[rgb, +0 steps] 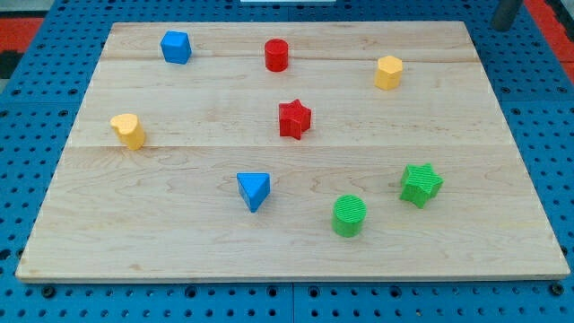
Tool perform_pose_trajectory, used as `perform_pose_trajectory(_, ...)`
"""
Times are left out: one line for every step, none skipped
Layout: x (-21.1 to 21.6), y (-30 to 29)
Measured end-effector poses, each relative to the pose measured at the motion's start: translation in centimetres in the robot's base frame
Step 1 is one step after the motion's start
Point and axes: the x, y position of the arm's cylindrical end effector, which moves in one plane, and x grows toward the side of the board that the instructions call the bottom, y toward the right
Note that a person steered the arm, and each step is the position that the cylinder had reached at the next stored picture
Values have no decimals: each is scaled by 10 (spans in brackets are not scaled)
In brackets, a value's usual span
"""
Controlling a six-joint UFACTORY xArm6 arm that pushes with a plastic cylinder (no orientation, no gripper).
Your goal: Move the blue cube into the red star
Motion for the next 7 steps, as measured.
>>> perform_pose_trajectory(3,3)
perform_pose_trajectory(20,4)
perform_pose_trajectory(54,-4)
perform_pose_trajectory(108,-43)
perform_pose_trajectory(110,-94)
perform_pose_trajectory(143,-120)
perform_pose_trajectory(155,-131)
